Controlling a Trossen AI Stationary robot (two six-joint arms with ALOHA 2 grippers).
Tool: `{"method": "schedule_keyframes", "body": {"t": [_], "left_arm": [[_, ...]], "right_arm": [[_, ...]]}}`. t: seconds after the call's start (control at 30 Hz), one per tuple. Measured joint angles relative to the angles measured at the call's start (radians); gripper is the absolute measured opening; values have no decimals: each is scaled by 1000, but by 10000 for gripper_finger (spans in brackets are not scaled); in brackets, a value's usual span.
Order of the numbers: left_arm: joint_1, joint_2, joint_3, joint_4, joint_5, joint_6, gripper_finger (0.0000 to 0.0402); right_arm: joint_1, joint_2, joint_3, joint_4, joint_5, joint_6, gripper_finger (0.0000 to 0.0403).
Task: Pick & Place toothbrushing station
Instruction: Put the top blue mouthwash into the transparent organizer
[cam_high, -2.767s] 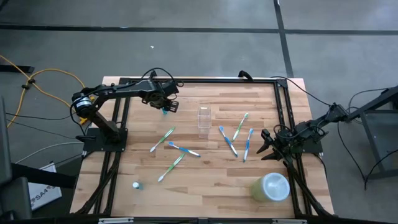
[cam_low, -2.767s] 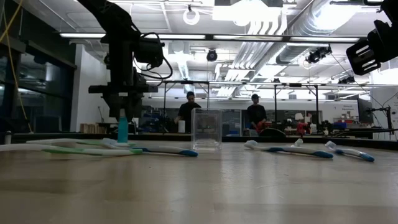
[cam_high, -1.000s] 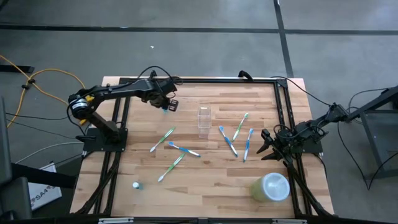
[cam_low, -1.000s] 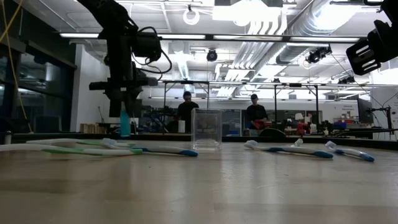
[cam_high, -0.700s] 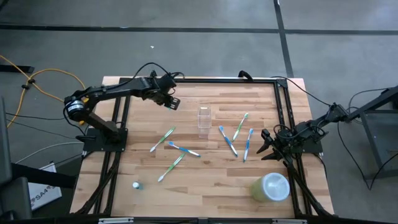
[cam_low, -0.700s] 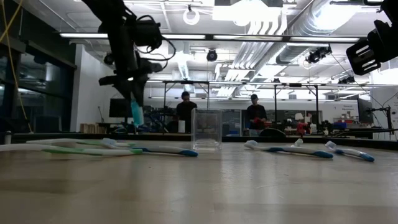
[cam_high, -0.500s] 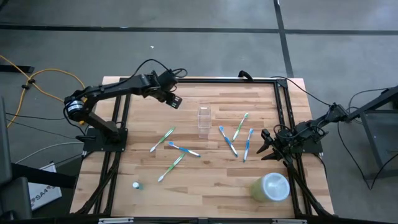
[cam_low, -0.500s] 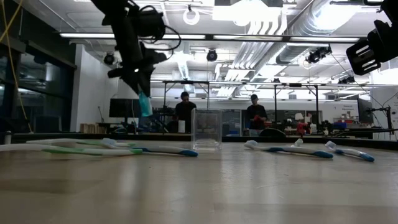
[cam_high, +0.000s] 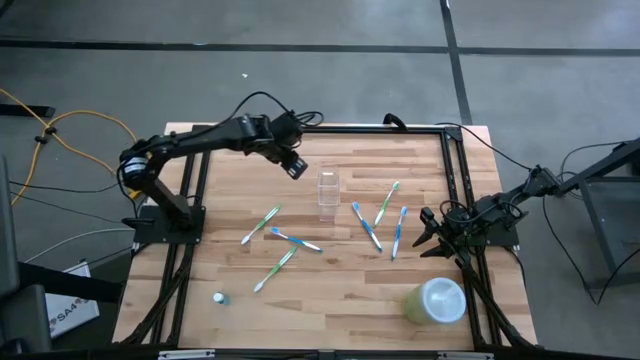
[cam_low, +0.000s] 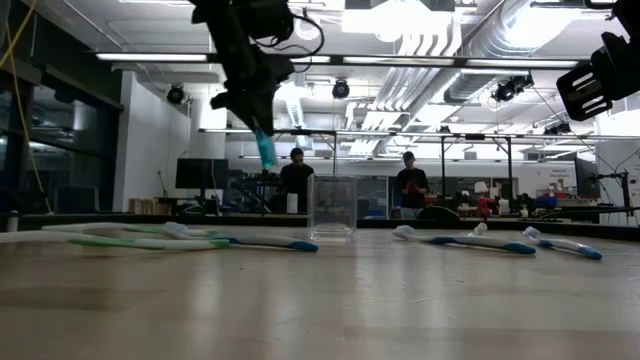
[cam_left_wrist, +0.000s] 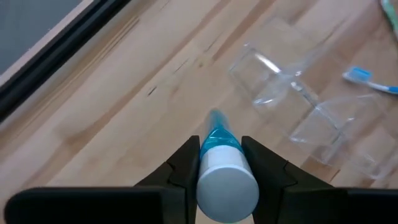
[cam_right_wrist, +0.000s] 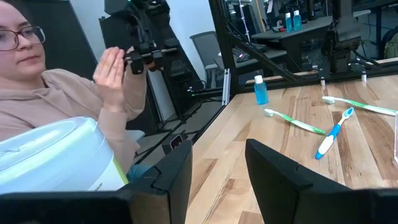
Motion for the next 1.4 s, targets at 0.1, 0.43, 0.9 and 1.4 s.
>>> {"method": "schedule_keyframes", "body": {"t": [0.1, 0.43, 0.9, 1.4], "left_arm": [[-23, 38, 52, -18, -2, 30, 88], [-111, 129, 166, -66, -48, 52, 88], [-217, 147, 167, 45, -117, 135, 87], [-195, 259, 167, 105, -60, 165, 87]], "right_arm": [[0, 0, 0, 0, 0, 0, 142], [0, 0, 0, 0, 0, 0, 142], [0, 0, 0, 0, 0, 0, 142], [0, 0, 0, 0, 1, 0, 142]]}}
